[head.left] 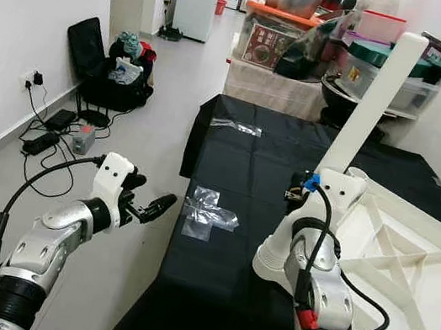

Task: Building children table

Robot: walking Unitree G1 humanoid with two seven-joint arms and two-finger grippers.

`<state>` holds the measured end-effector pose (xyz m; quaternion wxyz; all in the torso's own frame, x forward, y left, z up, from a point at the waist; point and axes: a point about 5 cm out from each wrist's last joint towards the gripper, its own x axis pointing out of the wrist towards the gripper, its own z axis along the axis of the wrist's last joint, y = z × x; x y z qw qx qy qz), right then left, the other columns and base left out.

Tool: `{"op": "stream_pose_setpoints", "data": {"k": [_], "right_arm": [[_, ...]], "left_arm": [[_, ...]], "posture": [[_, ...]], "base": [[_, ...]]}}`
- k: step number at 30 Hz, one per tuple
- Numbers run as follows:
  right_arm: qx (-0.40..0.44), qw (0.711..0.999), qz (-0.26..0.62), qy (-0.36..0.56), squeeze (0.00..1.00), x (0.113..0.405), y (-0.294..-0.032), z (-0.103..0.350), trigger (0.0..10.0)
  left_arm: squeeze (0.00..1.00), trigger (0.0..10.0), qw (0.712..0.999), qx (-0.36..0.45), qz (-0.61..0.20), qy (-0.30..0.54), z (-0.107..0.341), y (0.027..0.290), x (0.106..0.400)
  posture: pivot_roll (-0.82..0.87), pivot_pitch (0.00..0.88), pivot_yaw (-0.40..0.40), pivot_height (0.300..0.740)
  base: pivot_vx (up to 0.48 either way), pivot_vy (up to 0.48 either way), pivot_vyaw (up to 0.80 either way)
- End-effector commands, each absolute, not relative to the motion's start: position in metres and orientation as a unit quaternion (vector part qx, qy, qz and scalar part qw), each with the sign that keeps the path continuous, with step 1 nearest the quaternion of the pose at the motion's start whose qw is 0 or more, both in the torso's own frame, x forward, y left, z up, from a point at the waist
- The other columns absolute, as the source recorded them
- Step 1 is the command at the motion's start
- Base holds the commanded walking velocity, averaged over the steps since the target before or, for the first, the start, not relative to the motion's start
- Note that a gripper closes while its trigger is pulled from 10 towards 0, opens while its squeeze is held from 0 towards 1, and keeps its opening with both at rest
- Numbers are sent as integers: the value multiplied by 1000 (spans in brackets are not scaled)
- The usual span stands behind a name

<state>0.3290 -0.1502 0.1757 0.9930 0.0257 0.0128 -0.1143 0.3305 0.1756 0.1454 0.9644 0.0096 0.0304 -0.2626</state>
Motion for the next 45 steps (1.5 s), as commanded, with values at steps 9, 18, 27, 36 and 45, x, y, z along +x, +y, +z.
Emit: {"op": "stream_pose_setpoints", "data": {"k": [9,18,27,36,45], "right_arm": [[4,975,-178,130,39,317,-177,126,10000],[3,975,-189,114,51,318,-183,132,10000],[5,975,-201,89,0,317,-185,141,10000],[13,977,-194,89,31,317,-184,141,10000],[10,978,-193,80,27,319,-184,146,10000]], "left_arm": [[0,10000,963,15,-270,24,149,173,334],[0,10000,962,19,-270,25,150,174,335],[0,10000,961,20,-273,25,150,174,337],[0,10000,960,20,-276,26,149,173,337],[0,10000,960,21,-278,26,149,173,338]], "posture": [[58,0,-99,740],[59,0,-97,740],[54,0,-91,740],[56,0,-92,740],[56,0,-92,740]], "base": [[0,0,0],[0,0,0],[0,0,0],[0,0,0],[0,0,0]]}}
